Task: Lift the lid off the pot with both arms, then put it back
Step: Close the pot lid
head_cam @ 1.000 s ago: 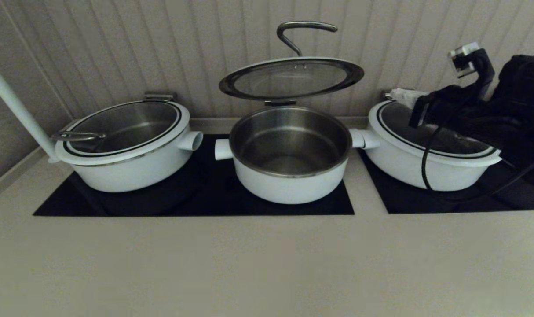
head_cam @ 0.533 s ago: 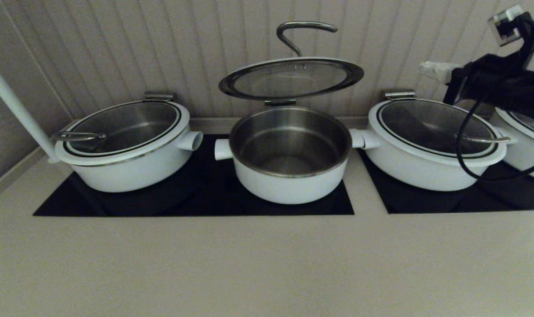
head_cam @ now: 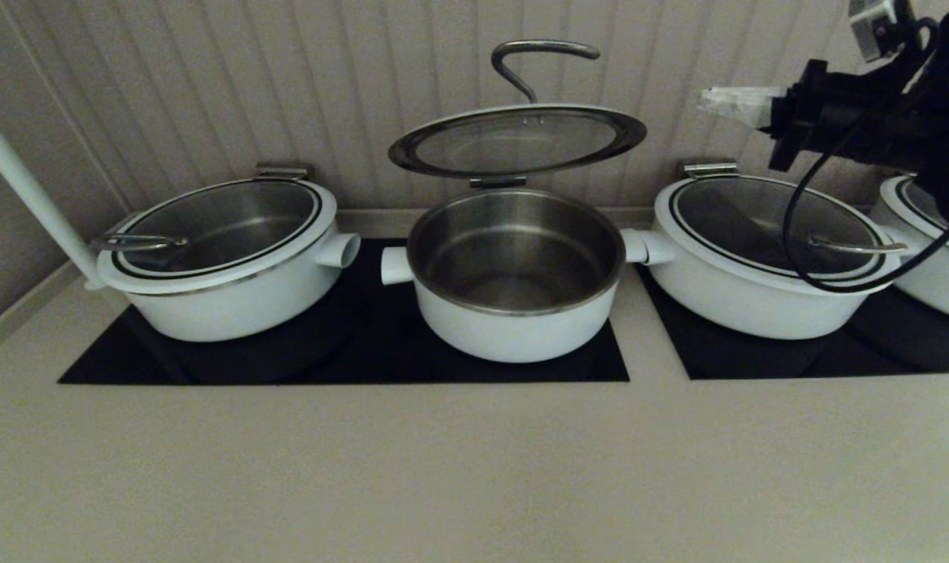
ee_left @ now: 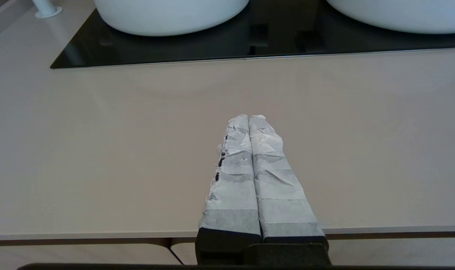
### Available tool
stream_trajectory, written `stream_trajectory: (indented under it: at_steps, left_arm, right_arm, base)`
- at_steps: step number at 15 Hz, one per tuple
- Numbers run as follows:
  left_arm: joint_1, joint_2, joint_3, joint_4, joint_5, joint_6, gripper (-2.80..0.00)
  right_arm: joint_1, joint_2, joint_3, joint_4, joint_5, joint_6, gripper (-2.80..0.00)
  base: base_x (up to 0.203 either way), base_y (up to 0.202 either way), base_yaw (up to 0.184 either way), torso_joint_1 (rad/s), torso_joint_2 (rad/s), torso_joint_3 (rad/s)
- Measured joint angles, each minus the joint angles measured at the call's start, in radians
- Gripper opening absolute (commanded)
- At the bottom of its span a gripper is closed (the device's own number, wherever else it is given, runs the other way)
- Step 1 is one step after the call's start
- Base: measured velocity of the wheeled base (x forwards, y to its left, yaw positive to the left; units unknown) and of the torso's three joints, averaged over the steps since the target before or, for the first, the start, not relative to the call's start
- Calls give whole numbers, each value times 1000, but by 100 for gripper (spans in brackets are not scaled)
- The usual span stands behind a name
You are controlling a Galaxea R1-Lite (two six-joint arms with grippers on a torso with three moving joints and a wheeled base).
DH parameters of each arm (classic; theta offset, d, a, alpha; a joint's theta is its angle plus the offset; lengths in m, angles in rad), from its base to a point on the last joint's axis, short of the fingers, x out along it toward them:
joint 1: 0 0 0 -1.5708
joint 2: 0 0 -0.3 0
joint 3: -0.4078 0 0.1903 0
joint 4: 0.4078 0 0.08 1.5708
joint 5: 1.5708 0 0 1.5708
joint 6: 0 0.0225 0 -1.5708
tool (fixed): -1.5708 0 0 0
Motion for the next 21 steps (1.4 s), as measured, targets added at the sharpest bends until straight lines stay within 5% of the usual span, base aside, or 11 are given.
stream_trajectory:
  at_steps: [6,13,21]
  left_arm:
    - [0,0,0,0,0,0,-280]
    - [0,0,0,0,0,0,-280]
    - [0,0,0,0,0,0,-280]
  right_arm:
    - [53,132,-132,-37,102,-35,-280]
    - [71,237,-339,27,85,-33,-280]
    - [23,276,-368,32,44,-32,-280]
  base:
    - [0,0,0,0,0,0]
    - [0,0,0,0,0,0]
    - [0,0,0,0,0,0]
